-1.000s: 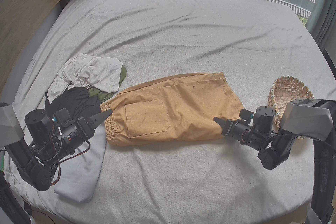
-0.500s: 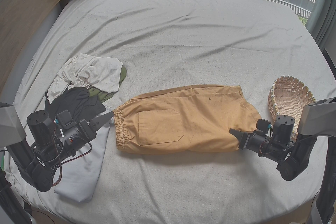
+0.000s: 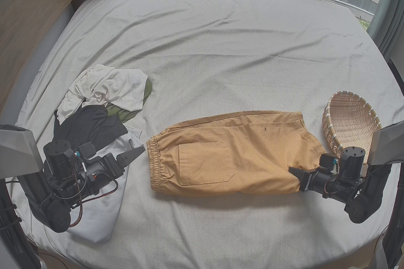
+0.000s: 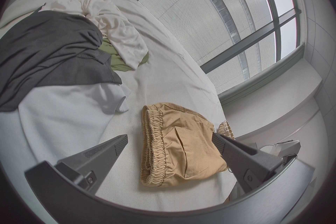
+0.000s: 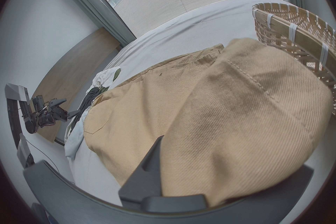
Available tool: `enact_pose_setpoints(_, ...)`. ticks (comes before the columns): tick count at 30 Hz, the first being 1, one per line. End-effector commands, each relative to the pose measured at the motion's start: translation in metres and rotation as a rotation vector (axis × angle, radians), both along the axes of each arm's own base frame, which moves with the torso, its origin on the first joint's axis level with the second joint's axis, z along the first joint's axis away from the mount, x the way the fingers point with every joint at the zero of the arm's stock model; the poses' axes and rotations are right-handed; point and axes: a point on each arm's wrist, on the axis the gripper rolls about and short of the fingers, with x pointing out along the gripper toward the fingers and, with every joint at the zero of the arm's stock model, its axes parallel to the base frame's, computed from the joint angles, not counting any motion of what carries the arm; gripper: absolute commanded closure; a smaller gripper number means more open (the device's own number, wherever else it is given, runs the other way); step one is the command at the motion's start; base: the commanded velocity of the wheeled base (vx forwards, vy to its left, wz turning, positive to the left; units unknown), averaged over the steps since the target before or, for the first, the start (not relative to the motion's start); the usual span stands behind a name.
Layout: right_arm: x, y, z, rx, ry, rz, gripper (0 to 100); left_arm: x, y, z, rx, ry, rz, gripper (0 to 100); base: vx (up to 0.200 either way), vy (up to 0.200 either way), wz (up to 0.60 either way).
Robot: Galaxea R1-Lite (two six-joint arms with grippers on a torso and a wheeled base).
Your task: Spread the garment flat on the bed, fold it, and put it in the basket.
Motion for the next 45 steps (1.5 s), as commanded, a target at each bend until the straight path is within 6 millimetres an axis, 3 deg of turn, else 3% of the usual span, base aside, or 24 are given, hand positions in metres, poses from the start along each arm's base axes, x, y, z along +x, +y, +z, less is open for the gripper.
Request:
enact_pose_setpoints(1, -0.001, 0.000, 0.000, 0.000, 0.004, -0.001, 0, 0.001, -0.002, -0.008, 0.005, 0.028, -0.006, 0, 0.000, 0.000, 0.00)
enact_pose_setpoints(9, -0.027, 0.002, 0.011, -0.002, 0.025, 0.020, 0, 0.000, -0.006, -0.007, 0.006, 0.025, -0.018, 0, 0.000, 0.000, 0.00)
enact_pose_setpoints(24, -0.066, -0.024, 0.031, -0.025, 0.026, -0.115, 0, 0.000, -0.007, -0.006, 0.006, 0.020, -0.019, 0, 0.000, 0.000, 0.00)
enact_pose_setpoints(34, -0.069, -0.053, 0.054, -0.026, -0.090, -0.241, 0, 0.000, -0.007, -0.009, 0.002, 0.032, -0.025, 0, 0.000, 0.000, 0.00)
enact_pose_setpoints(40, -0.054, -0.049, 0.064, -0.015, -0.163, -0.222, 0, 0.002, -0.010, -0.021, 0.011, 0.073, -0.029, 0, 0.000, 0.000, 0.00)
enact_pose_setpoints(45, -0.032, -0.035, 0.079, 0.011, -0.264, -0.160, 0, 0.002, -0.012, -0.023, 0.013, 0.080, -0.037, 0, 0.000, 0.000, 0.00)
